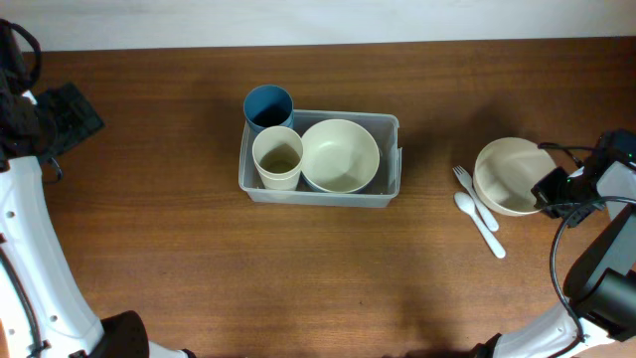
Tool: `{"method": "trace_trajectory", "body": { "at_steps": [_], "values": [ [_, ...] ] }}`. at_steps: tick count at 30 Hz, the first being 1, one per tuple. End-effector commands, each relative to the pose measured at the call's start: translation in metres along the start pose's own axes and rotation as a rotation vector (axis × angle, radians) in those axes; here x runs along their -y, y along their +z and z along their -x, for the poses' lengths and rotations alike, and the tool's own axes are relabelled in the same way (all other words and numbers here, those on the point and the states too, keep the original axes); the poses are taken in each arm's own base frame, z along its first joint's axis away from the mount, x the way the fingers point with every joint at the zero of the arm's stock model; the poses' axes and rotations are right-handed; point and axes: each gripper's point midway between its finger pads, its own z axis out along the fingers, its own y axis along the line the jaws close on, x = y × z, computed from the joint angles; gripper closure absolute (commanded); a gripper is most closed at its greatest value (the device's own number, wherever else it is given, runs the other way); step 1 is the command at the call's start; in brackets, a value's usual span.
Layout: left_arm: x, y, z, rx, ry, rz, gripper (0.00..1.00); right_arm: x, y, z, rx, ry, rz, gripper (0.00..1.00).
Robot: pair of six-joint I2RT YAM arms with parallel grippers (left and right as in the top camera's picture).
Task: Pack container
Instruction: 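Grasp the rim of the right beige bowl with the right gripper, then lift the beige bowl and lower it onto the nested bowls, release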
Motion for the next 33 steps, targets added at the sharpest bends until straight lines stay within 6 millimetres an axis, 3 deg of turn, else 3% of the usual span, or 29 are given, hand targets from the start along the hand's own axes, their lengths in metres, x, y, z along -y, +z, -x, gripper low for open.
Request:
{"method": "trace_trajectory", "body": {
  "at_steps": [1,6,10,16,20,24,27,28,33],
  "values": [
    [0.0,0.002,-0.001,-0.008,-0.011,0.0,0.0,0.002,0.005,-0.005,-0.016,0.003,-0.012,0.96],
    [0.0,0.002,-0.001,-0.008,-0.011,0.0,0.0,-0.009,-0.002,0.001,-0.013,0.0,0.032,0.96],
    [0.0,0.002,-0.001,-0.008,-0.011,0.0,0.01,-0.023,-0.018,0.01,-0.007,-0.005,0.081,0.96],
    [0.0,0.002,-0.001,-0.008,-0.011,0.0,0.01,-0.051,-0.061,0.029,0.017,-0.078,0.164,0.96],
    [0.0,0.002,-0.001,-0.008,-0.011,0.0,0.0,-0.092,-0.102,0.029,0.01,-0.226,0.357,0.96],
    [0.0,0.002,-0.001,-0.008,-0.011,0.0,0.0,-0.136,-0.144,0.01,-0.014,-0.407,0.54,0.96],
    [0.0,0.002,-0.001,-0.008,-0.011,0.001,0.0,-0.167,-0.164,-0.016,-0.036,-0.56,0.597,0.96],
    [0.0,0.002,-0.001,-0.008,-0.011,0.0,0.01,-0.185,-0.17,-0.033,-0.05,-0.644,0.607,0.96],
    [0.0,0.002,-0.001,-0.008,-0.011,0.0,0.0,-0.235,-0.165,-0.088,-0.088,-0.842,0.585,0.96]
  ]
}}
